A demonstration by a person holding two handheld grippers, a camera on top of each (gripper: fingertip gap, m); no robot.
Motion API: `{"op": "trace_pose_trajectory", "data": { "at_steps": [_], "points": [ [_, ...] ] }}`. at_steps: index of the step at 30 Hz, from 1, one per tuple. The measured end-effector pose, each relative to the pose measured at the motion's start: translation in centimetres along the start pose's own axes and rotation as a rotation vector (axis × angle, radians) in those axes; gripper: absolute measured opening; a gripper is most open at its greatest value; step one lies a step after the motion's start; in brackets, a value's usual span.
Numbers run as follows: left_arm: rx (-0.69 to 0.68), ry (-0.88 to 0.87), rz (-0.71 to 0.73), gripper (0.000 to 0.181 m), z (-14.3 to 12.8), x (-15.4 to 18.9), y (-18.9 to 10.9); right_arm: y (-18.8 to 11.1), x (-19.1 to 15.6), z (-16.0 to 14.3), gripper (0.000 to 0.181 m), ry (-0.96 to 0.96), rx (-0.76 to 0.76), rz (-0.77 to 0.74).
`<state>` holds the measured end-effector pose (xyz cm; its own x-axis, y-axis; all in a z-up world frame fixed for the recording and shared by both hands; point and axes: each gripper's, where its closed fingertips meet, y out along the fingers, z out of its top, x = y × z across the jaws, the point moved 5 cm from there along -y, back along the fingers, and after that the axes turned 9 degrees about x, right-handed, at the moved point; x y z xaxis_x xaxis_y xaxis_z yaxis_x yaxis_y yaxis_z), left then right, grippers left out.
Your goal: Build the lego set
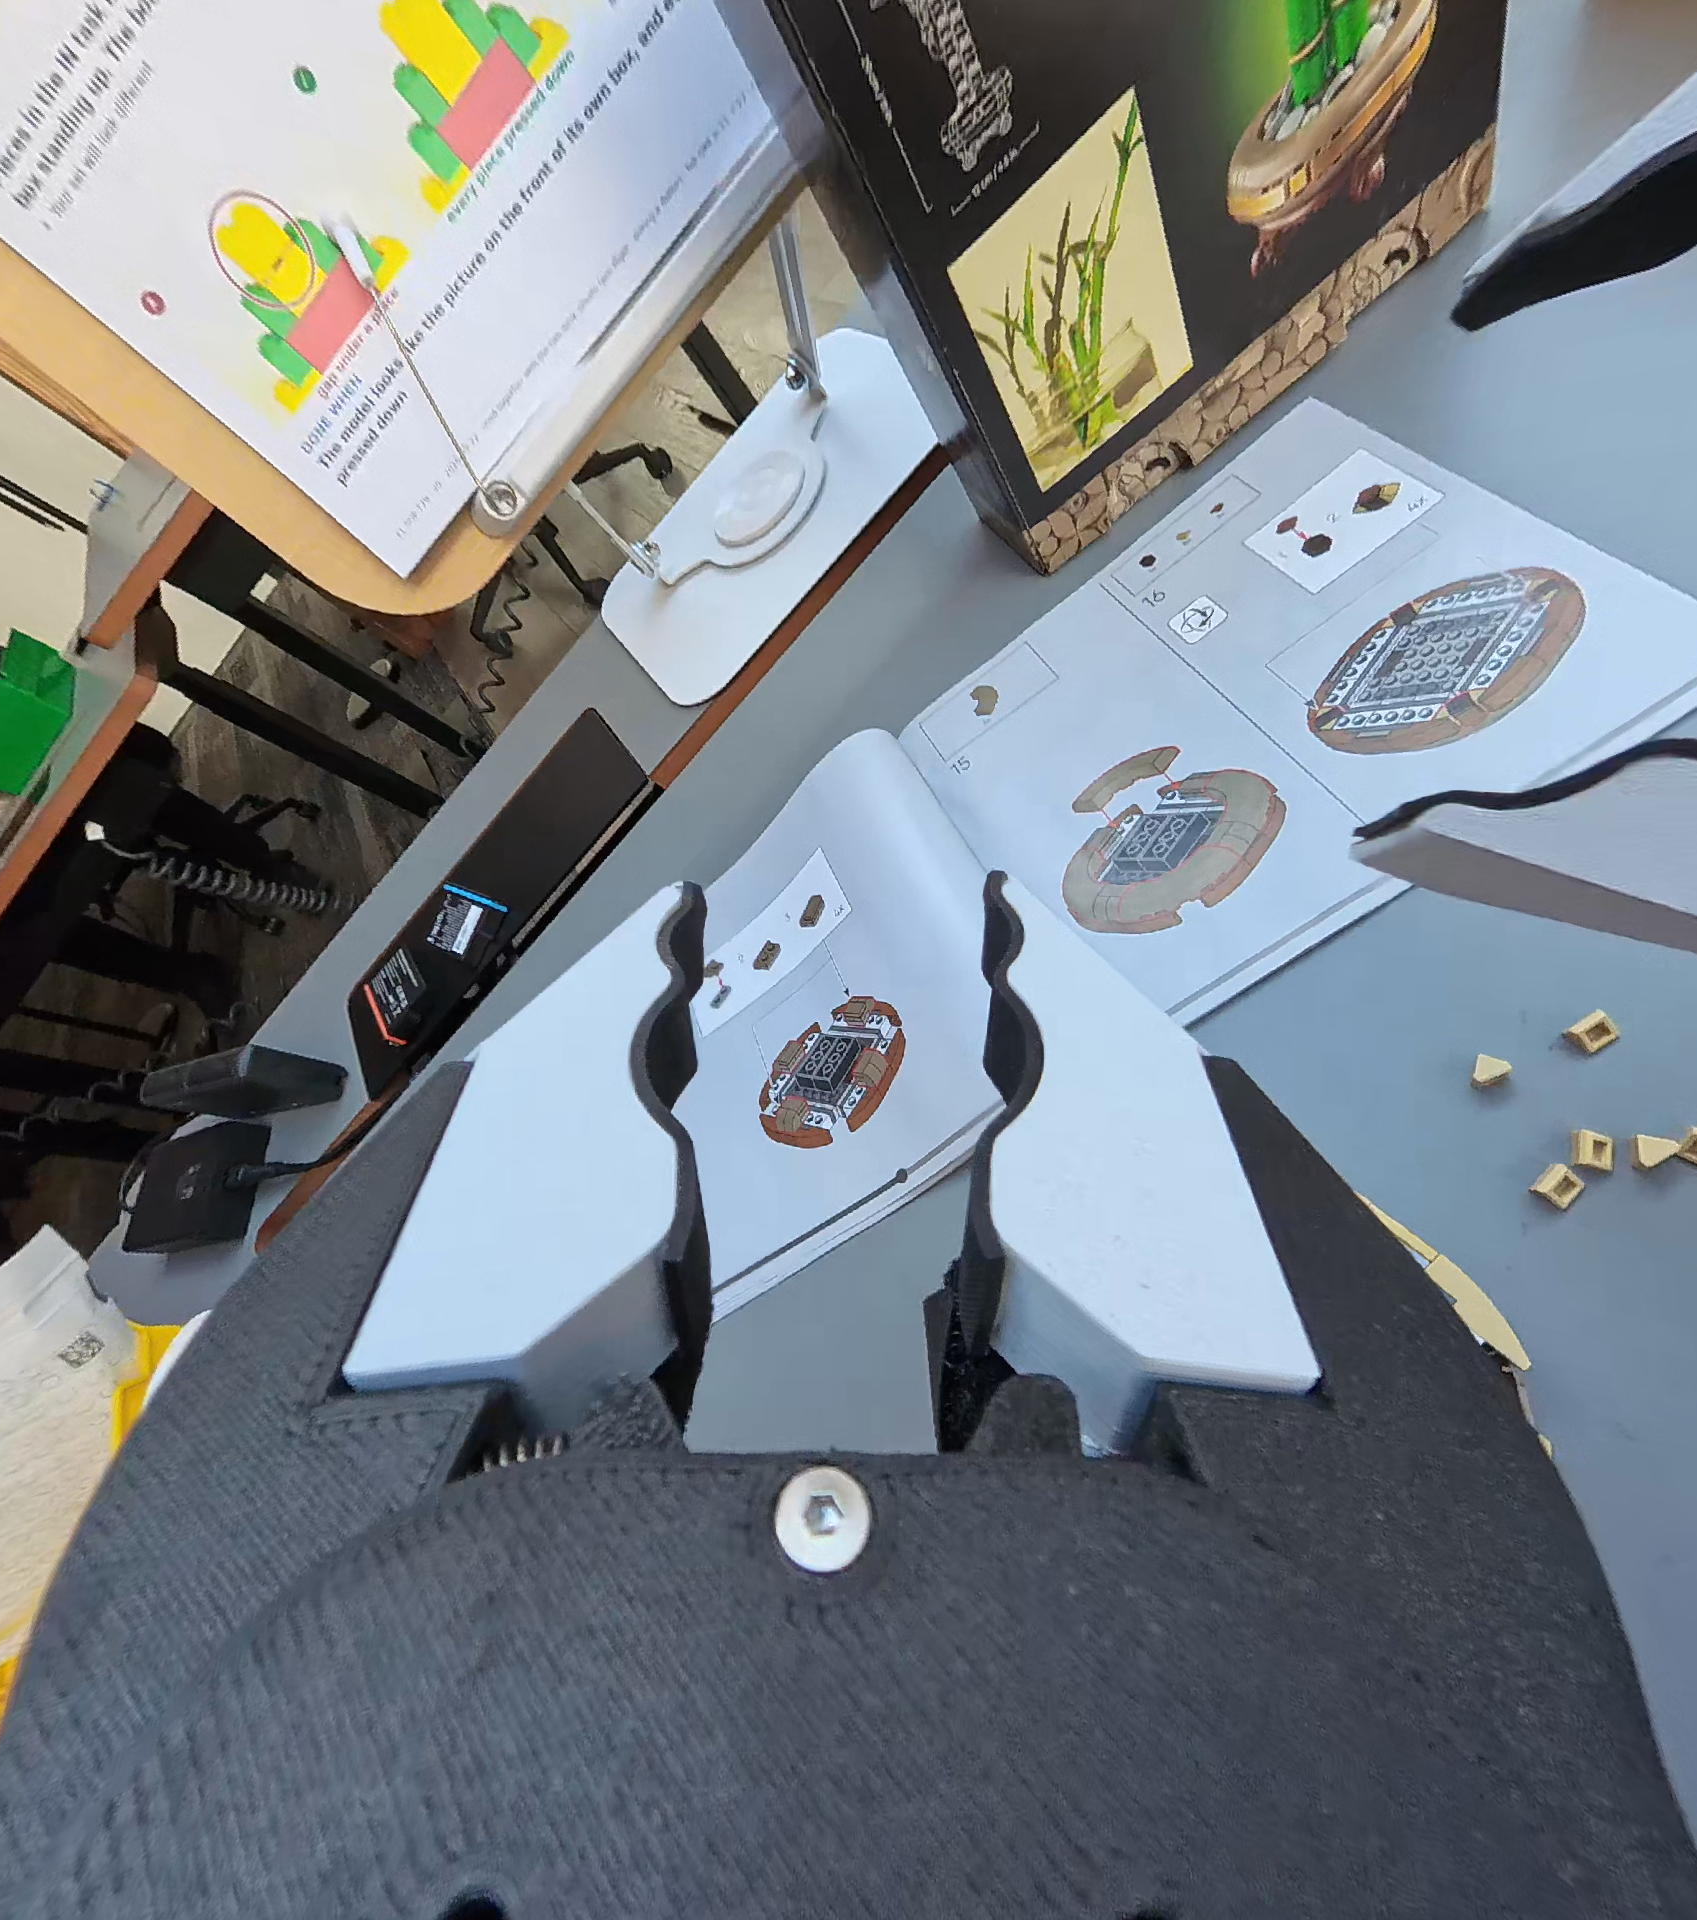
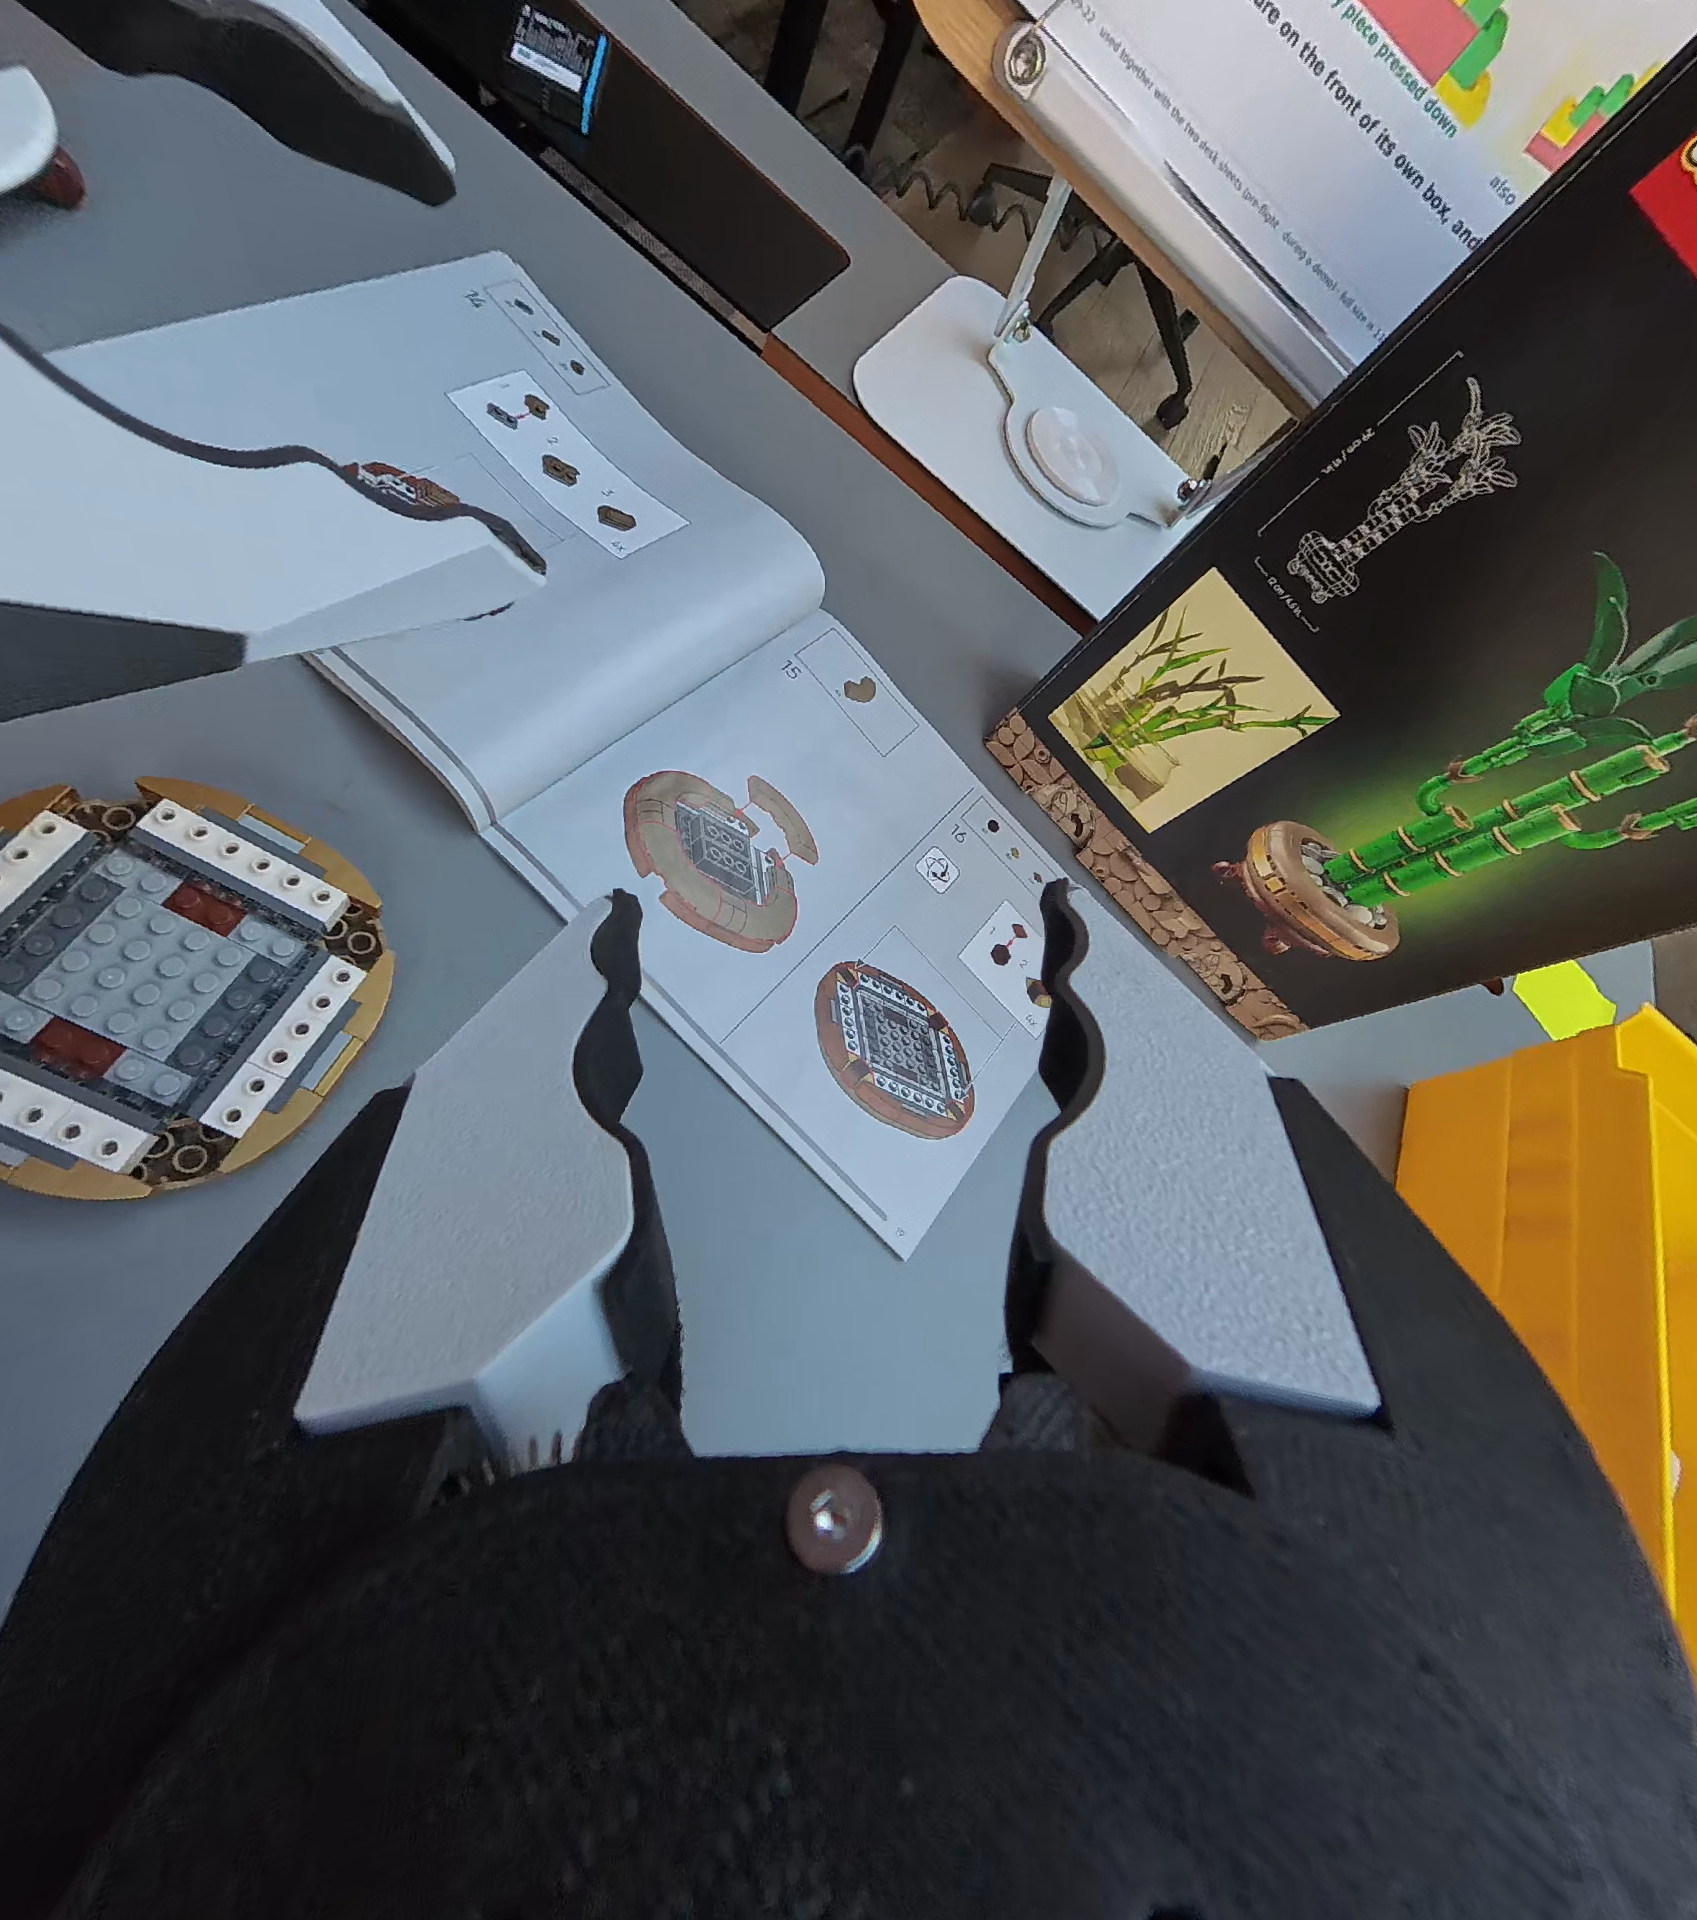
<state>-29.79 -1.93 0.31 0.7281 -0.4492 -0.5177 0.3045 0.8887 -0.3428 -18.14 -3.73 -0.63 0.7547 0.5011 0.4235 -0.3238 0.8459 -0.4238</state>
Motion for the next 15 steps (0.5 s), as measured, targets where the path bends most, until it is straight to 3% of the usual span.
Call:
{"op": "trace_pose_trajectory", "data": {
  "at_steps": [12,15],
  "points": [
    [-0.037,0.057,-0.024,0.046,-0.2,0.8,-0.5,1.0,0.1,0.5,0.082,-0.009,0.007,-0.015],
    [-0.022,0.014,-0.053,0.059,0.0,1.4,-0.3,1.0,0.8,0.9,0.081,-0.031,0.007,-0.049]
  ]
}}
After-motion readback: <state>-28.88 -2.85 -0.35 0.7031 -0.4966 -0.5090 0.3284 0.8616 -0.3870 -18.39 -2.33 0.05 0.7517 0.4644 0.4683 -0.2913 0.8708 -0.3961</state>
